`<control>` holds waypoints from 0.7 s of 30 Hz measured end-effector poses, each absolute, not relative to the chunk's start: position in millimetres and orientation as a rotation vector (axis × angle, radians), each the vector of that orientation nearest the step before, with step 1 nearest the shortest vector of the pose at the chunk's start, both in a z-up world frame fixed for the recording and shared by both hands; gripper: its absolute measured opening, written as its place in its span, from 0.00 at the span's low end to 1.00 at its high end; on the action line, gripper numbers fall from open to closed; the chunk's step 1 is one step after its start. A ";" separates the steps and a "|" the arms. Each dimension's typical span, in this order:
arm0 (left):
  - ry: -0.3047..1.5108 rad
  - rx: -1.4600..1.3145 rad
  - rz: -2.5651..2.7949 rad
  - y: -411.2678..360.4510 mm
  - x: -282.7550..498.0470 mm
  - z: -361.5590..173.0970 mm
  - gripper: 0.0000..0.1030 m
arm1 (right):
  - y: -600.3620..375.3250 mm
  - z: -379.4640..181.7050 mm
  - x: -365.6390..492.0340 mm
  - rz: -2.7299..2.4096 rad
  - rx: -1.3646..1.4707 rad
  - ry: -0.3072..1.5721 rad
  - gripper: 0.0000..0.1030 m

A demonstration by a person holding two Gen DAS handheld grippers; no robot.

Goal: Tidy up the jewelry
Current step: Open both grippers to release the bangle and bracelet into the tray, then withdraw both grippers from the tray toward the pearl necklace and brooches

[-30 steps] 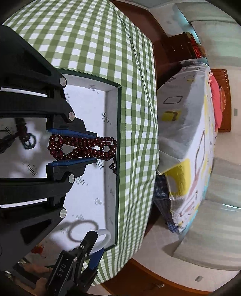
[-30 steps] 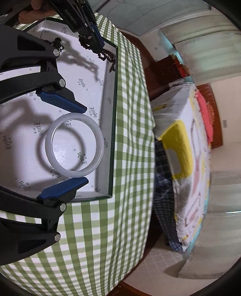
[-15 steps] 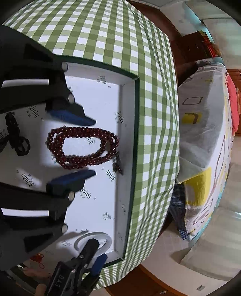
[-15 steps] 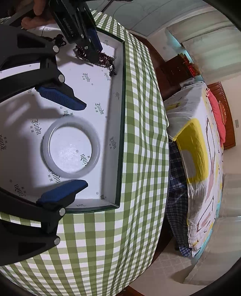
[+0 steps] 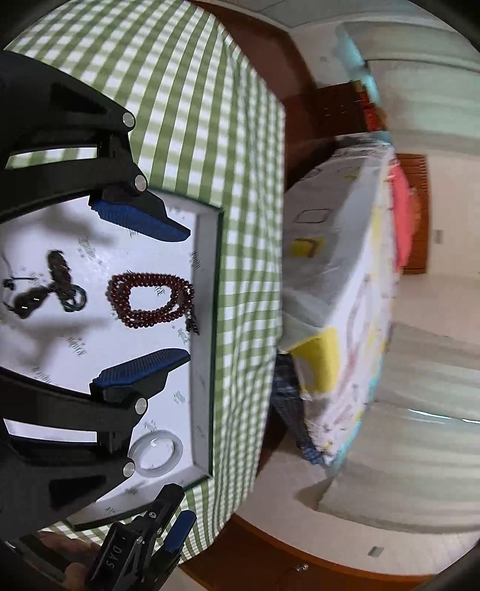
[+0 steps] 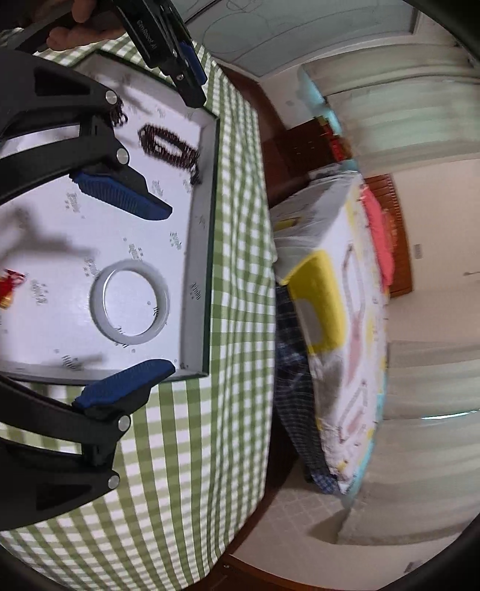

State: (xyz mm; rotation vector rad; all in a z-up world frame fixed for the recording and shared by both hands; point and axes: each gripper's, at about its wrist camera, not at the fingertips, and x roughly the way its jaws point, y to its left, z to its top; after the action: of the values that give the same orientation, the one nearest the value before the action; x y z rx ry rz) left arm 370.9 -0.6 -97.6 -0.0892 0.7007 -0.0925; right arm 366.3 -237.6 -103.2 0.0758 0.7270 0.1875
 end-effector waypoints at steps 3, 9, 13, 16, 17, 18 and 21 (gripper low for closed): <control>0.656 -0.089 -0.094 1.7 348.4 -87.2 0.57 | -236.8 -93.3 343.8 0.184 0.072 0.675 0.73; 0.588 -0.076 -0.088 1.7 302.8 -73.7 0.63 | -230.8 -84.5 301.8 0.179 0.063 0.610 0.73; 0.571 -0.053 -0.081 -2.2 273.7 -72.2 0.64 | -226.7 -83.1 273.5 0.178 0.047 0.588 0.73; 0.564 -0.047 -0.068 -2.3 253.8 -73.3 0.64 | -224.9 -84.4 254.8 0.174 0.034 0.573 0.73; 0.565 -0.051 -0.068 -1.8 248.7 -73.6 0.64 | -224.3 -85.2 246.6 0.170 0.028 0.567 0.73; 0.568 -0.056 -0.067 -0.3 241.8 -74.3 0.64 | -224.1 -86.2 240.1 0.169 0.026 0.563 0.73; 0.568 -0.058 -0.055 2.0 221.6 -78.0 0.64 | -224.0 -89.3 222.7 0.167 0.020 0.555 0.73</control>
State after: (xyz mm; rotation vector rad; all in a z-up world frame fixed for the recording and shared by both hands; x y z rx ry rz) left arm 221.6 2.0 -78.0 -0.0583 0.5680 -0.0550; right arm 222.7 -224.0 -89.3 0.0202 0.5549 0.1671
